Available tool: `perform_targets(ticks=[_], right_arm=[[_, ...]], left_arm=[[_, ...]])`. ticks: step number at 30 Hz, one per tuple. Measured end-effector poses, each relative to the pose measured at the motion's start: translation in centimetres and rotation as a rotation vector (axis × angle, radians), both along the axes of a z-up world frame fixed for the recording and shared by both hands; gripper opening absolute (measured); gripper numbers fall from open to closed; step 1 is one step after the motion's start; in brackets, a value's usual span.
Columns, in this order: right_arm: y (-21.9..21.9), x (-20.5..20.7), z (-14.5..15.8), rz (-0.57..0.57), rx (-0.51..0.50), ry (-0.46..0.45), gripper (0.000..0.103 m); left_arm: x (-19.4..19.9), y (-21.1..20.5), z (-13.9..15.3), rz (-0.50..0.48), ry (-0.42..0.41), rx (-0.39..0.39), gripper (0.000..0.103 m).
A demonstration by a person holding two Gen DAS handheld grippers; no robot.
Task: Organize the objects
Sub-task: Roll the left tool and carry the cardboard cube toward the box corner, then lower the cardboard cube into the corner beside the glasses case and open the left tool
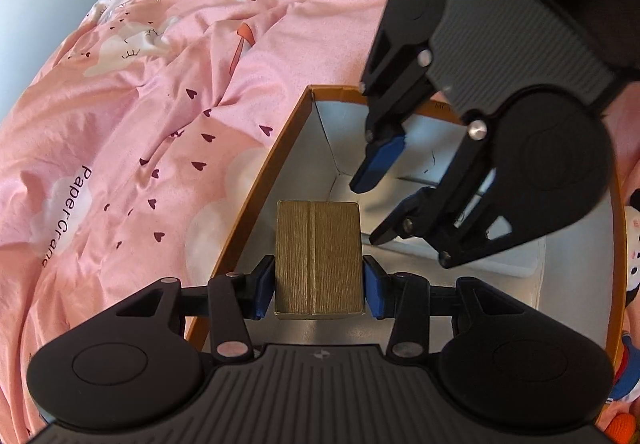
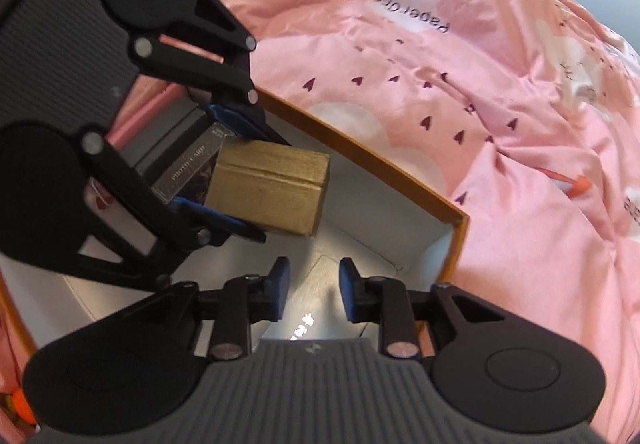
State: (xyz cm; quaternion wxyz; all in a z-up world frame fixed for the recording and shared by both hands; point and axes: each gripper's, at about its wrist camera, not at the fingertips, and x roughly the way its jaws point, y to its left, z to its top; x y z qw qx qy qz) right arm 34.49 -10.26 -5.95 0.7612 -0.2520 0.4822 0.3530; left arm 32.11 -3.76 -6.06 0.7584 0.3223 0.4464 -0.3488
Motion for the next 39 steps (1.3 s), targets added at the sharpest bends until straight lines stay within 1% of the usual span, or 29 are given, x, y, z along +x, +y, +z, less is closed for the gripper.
perform_targets(ticks=[6, 11, 12, 14, 19, 23, 26, 27, 30, 33, 36, 39], right_arm=[[1.5, 1.5, -1.9, 0.041, -0.065, 0.018, 0.032], [2.5, 1.8, -3.4, 0.069, -0.148, 0.017, 0.03], [2.6, 1.8, -3.5, 0.068, -0.156, 0.022, 0.031], [2.7, 1.9, -3.5, 0.057, -0.165, 0.029, 0.031], [2.4, 1.6, -3.4, 0.071, -0.185, 0.094, 0.03], [2.2, 1.1, -3.1, 0.081, -0.184, 0.088, 0.03], [1.6, 0.4, -2.0, 0.086, -0.171, 0.057, 0.031], [1.2, 0.2, -1.3, 0.087, -0.161, 0.051, 0.031], [-0.3, -0.7, 1.2, 0.083, -0.129, 0.016, 0.032], [-1.9, -1.4, 3.4, 0.073, -0.121, -0.033, 0.032], [-3.3, -1.8, 4.7, 0.051, -0.11, -0.051, 0.032], [-4.1, -2.0, 5.3, 0.038, -0.073, -0.041, 0.032]], left_arm=[[0.4, 0.8, -0.3, 0.008, 0.025, -0.034, 0.051], [0.5, 0.9, -0.3, 0.003, 0.026, -0.048, 0.051], [0.5, 0.8, -0.3, 0.004, 0.025, -0.051, 0.051], [0.5, 0.8, -0.4, 0.004, 0.024, -0.055, 0.051], [0.3, 0.5, -0.6, -0.004, 0.02, -0.047, 0.051], [0.0, -0.1, -0.8, -0.023, 0.016, -0.034, 0.051], [-0.1, -0.5, -0.8, -0.049, 0.007, -0.036, 0.051], [0.0, -0.8, -0.8, -0.052, 0.005, -0.032, 0.052], [-0.1, -1.8, -0.9, -0.089, -0.041, -0.004, 0.052], [0.0, -2.8, -1.3, -0.126, -0.052, 0.014, 0.052], [0.2, -3.8, -1.8, -0.148, -0.063, 0.029, 0.052], [-0.1, -4.7, -2.3, -0.181, -0.087, 0.04, 0.052]])
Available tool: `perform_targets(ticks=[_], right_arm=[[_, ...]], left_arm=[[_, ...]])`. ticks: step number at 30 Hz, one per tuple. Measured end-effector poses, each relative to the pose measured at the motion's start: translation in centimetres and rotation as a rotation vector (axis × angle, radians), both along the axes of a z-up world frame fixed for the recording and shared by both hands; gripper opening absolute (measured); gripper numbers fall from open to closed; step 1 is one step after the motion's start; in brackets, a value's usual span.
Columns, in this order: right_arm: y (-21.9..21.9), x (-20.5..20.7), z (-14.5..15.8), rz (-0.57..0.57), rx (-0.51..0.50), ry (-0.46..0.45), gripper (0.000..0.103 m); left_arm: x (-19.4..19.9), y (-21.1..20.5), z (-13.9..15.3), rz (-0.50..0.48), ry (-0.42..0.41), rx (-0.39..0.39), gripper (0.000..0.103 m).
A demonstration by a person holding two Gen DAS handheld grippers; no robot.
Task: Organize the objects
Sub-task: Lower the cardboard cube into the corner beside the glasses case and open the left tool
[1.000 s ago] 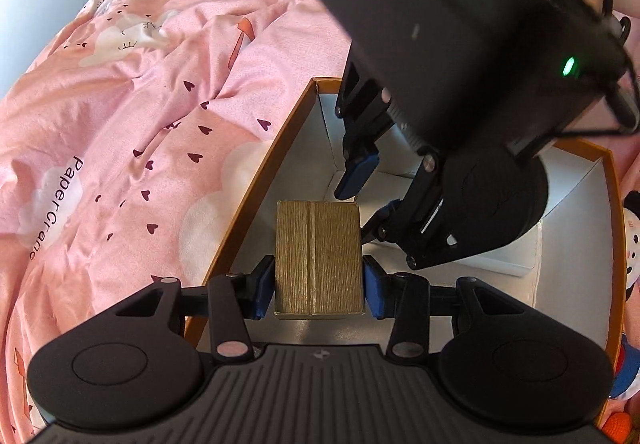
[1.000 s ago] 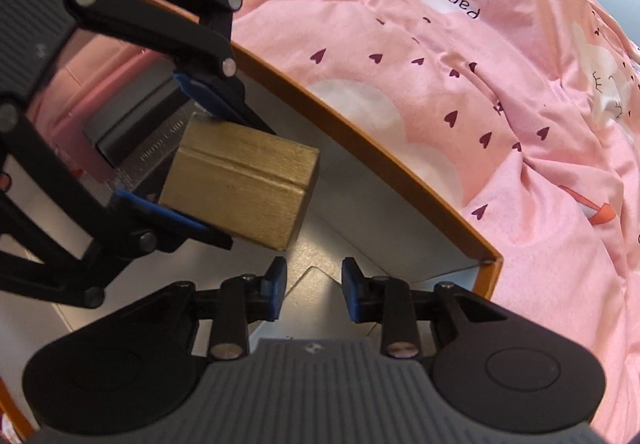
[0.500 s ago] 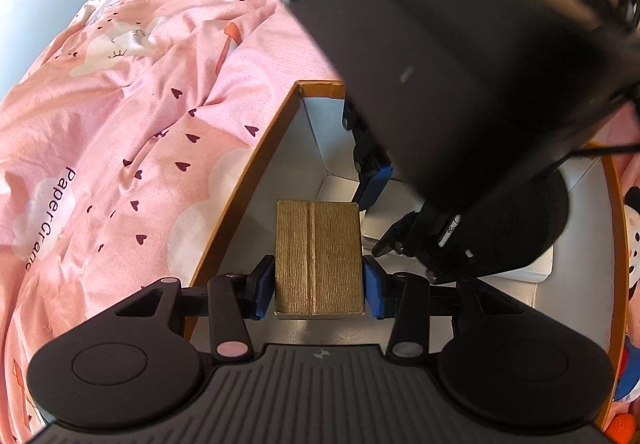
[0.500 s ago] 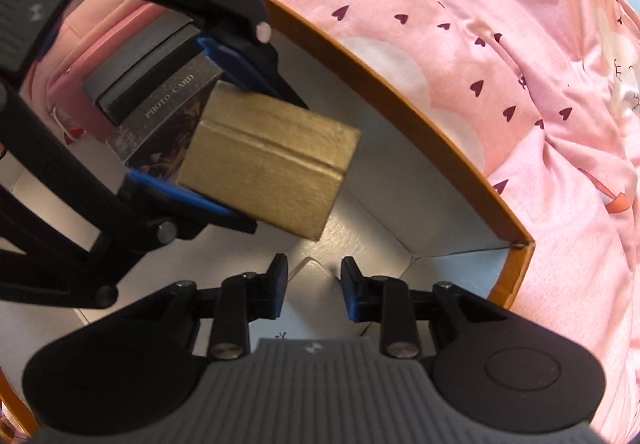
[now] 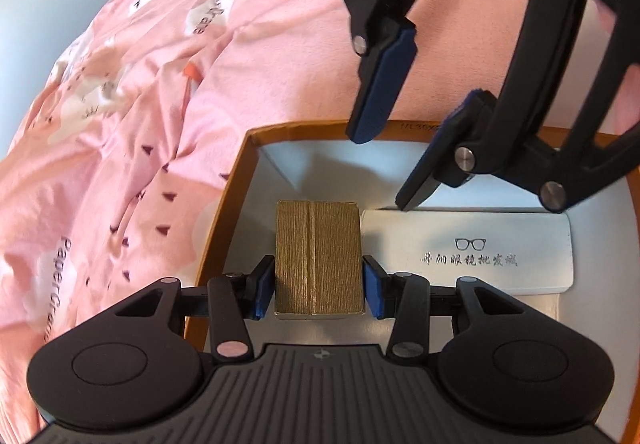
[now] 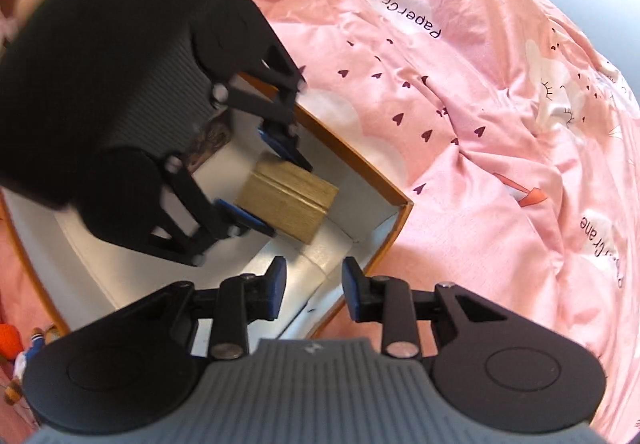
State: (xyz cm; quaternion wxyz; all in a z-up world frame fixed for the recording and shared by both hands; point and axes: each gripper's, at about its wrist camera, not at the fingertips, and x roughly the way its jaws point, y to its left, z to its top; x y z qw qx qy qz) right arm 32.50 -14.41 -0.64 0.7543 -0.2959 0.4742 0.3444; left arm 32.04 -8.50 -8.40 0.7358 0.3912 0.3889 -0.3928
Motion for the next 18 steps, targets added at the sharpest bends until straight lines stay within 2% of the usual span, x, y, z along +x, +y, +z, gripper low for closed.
perform_targets(ticks=[7, 10, 18], right_arm=[[0.9, -0.3, 0.3, -0.019, -0.014, -0.042, 0.033], [0.6, -0.3, 0.3, -0.029, -0.046, -0.057, 0.036], [0.3, 0.1, -0.7, -0.057, -0.061, -0.049, 0.036]], left_arm=[[0.1, -1.2, -1.2, -0.038, -0.024, 0.007, 0.053], [0.5, -1.1, -1.4, -0.012, -0.048, 0.01, 0.059], [-0.3, -0.6, 0.5, 0.062, -0.048, -0.052, 0.061]])
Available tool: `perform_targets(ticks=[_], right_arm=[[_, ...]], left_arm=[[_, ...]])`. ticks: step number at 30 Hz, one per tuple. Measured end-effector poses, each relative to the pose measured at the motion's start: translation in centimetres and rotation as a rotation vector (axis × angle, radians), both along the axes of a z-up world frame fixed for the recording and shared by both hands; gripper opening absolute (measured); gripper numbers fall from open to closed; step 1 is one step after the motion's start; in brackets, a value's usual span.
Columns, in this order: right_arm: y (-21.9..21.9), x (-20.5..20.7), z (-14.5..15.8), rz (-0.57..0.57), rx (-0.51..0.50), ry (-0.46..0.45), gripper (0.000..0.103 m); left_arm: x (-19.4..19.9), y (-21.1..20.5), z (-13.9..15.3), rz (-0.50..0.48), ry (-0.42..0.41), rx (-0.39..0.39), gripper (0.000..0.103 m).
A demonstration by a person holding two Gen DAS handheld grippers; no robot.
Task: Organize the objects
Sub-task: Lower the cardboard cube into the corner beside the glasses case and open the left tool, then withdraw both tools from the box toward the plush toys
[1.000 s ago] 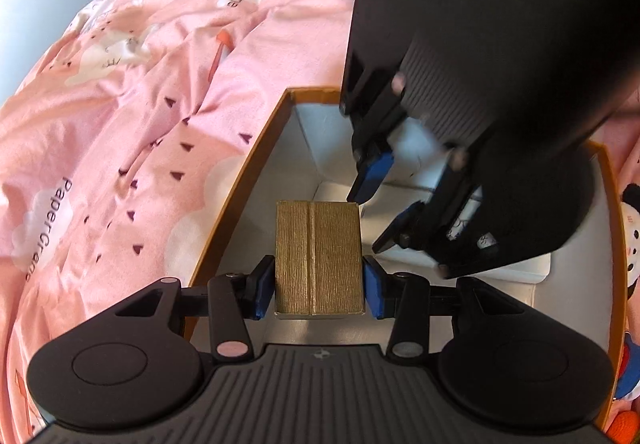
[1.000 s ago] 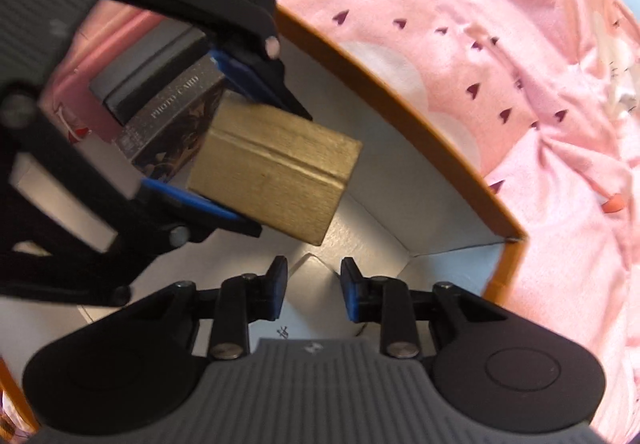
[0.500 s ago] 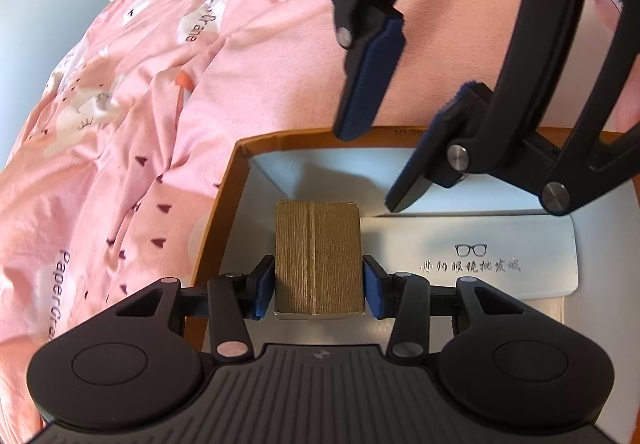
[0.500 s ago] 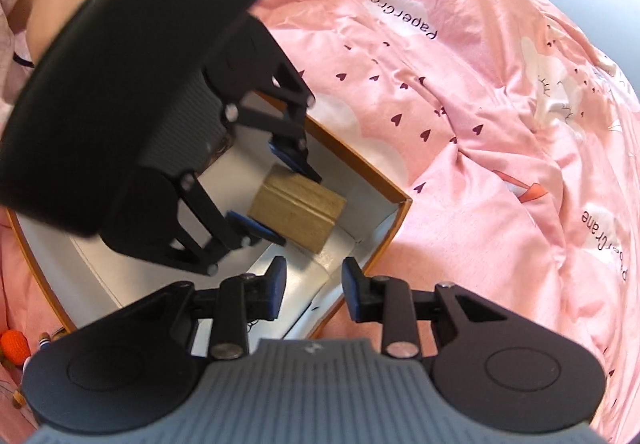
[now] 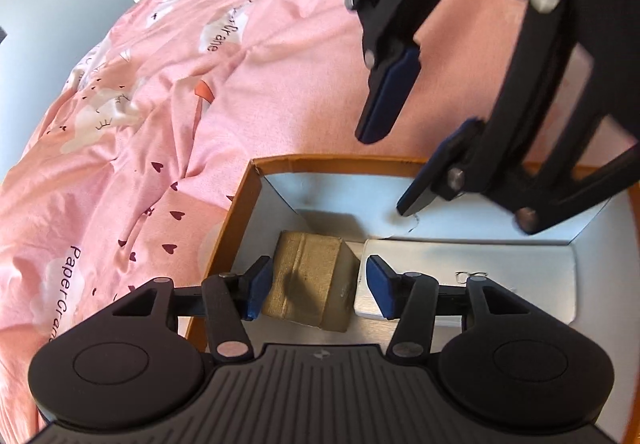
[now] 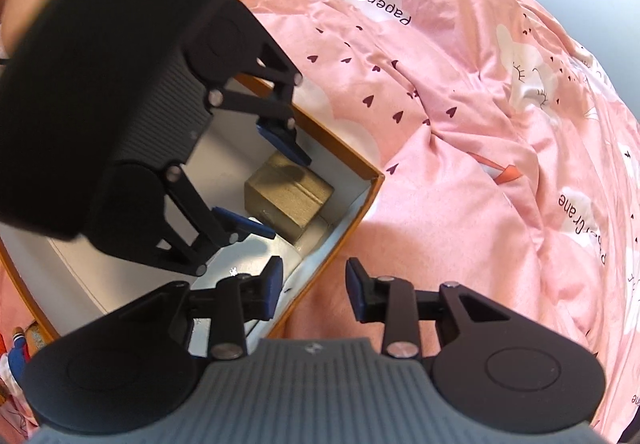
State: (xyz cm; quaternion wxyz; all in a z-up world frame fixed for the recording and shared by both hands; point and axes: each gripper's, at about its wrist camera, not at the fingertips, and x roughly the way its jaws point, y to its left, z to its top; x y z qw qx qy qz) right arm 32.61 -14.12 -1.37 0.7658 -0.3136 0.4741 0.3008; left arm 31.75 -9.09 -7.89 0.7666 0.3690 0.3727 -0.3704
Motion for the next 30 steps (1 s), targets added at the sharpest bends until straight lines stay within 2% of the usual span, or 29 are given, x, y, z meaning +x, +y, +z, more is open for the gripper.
perform_targets(ticks=[6, 8, 13, 14, 19, 22, 30], right_arm=[[0.3, 0.4, -0.7, -0.01, -0.006, 0.015, 0.036], [0.4, 0.4, -0.8, -0.014, -0.011, 0.016, 0.036], [0.6, 0.4, -1.0, -0.022, -0.012, 0.022, 0.036], [0.6, 0.5, -1.1, -0.021, -0.014, 0.023, 0.036], [0.7, 0.8, -1.4, -0.025, -0.021, 0.027, 0.036], [0.8, 0.9, -1.5, -0.029, -0.02, 0.031, 0.036], [0.5, 0.4, -0.9, -0.042, 0.015, 0.038, 0.036]], left_arm=[[0.2, 0.8, 0.8, 0.157, 0.099, -0.01, 0.059], [0.1, 1.0, 0.8, 0.194, 0.128, -0.01, 0.054], [0.6, 1.3, -0.2, 0.251, 0.167, -0.001, 0.033], [0.7, 1.4, -0.2, 0.26, 0.161, -0.007, 0.033], [0.8, 1.2, 0.0, 0.253, 0.182, -0.054, 0.025], [0.6, 0.6, 0.1, 0.245, 0.158, -0.043, 0.025], [-0.4, 0.8, 1.5, 0.245, 0.128, -0.08, 0.026]])
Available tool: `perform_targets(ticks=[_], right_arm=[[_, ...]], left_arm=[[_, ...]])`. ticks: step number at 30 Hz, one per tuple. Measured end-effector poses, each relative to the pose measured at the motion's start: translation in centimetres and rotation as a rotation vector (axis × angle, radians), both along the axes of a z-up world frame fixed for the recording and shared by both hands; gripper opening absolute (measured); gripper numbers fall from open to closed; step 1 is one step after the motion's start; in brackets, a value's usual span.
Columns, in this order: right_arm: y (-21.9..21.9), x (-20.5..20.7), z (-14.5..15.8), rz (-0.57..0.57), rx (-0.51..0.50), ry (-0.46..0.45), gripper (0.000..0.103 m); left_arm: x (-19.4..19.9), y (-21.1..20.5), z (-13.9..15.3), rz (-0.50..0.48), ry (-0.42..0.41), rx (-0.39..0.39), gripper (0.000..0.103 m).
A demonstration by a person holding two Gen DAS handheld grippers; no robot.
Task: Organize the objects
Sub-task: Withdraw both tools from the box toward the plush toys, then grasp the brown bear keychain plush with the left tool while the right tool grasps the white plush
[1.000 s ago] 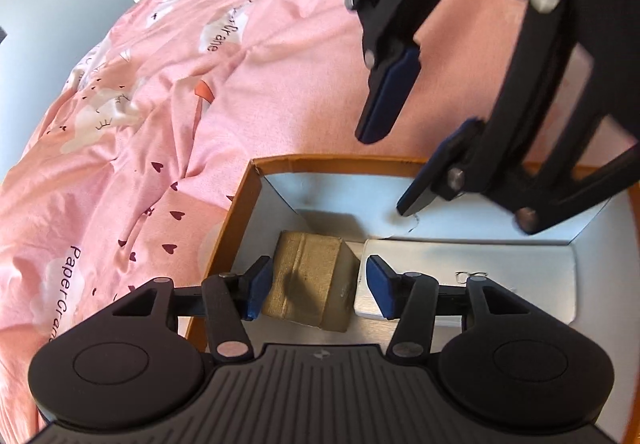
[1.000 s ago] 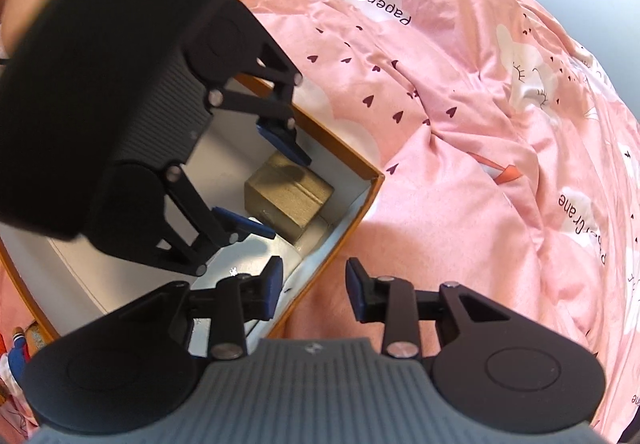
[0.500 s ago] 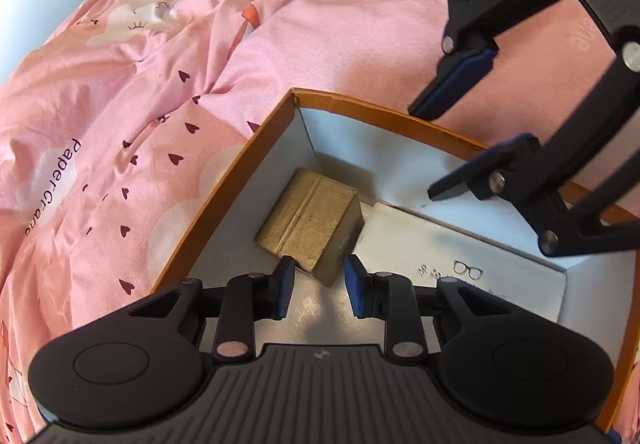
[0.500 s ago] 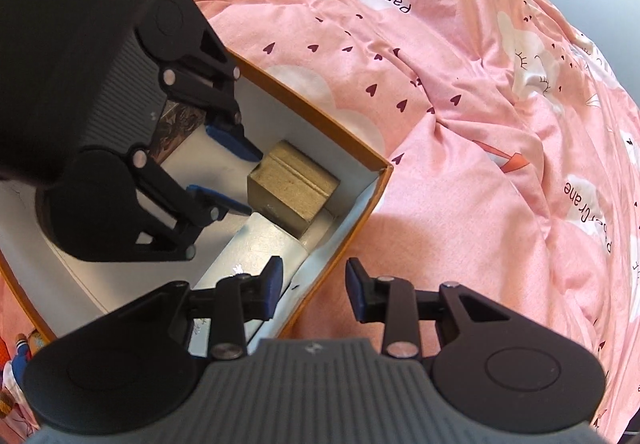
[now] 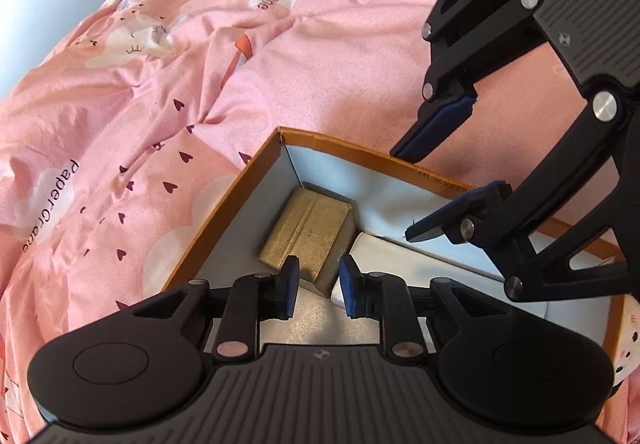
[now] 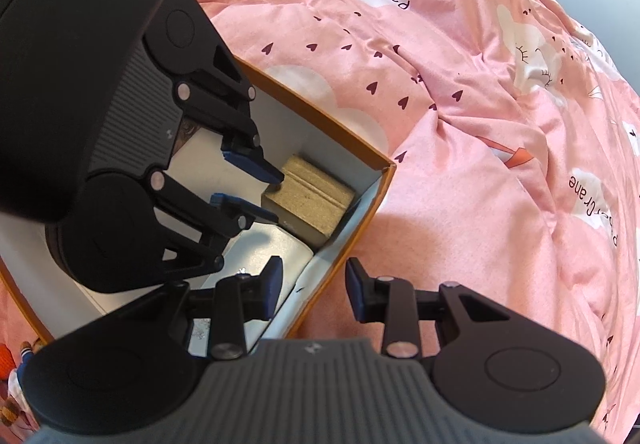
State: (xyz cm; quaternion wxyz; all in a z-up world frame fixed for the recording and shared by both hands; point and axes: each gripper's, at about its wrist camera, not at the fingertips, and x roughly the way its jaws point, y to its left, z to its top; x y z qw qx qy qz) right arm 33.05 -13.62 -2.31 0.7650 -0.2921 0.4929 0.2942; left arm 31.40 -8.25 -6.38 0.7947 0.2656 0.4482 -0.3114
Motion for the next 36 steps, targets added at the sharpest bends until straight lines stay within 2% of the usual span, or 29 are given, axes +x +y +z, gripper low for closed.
perform_targets(ticks=[5, 11, 17, 20, 24, 29, 32, 36], right_arm=[[-0.8, -1.7, 2.0, -0.028, 0.069, -0.031, 0.036], [-2.9, -6.4, 5.2, -0.087, 0.238, -0.105, 0.036], [-5.3, -12.2, 6.8, -0.163, 0.376, -0.161, 0.036], [-6.3, -14.8, 6.8, -0.213, 0.426, -0.167, 0.036], [-6.7, -17.7, 5.9, -0.306, 0.456, -0.138, 0.036], [-6.5, -20.1, 3.1, -0.399, 0.408, -0.106, 0.036], [-6.9, -20.2, 1.2, -0.452, 0.346, -0.066, 0.039], [-8.3, -20.2, -1.0, -0.526, 0.303, -0.03, 0.043]], left_arm=[[-2.5, 0.8, 3.4, 0.05, -0.065, -0.06, 0.026], [-8.0, 2.5, 7.3, 0.117, -0.13, -0.191, 0.026], [-13.4, 4.4, 8.6, 0.249, -0.115, -0.335, 0.026], [-15.6, 5.1, 8.2, 0.327, -0.088, -0.381, 0.026], [-17.7, 5.6, 6.3, 0.425, -0.028, -0.376, 0.026], [-19.6, 6.4, 2.8, 0.561, 0.095, -0.33, 0.027], [-21.0, 6.7, 1.2, 0.604, 0.153, -0.337, 0.036], [-22.0, 7.6, -0.6, 0.674, 0.233, -0.37, 0.04]])
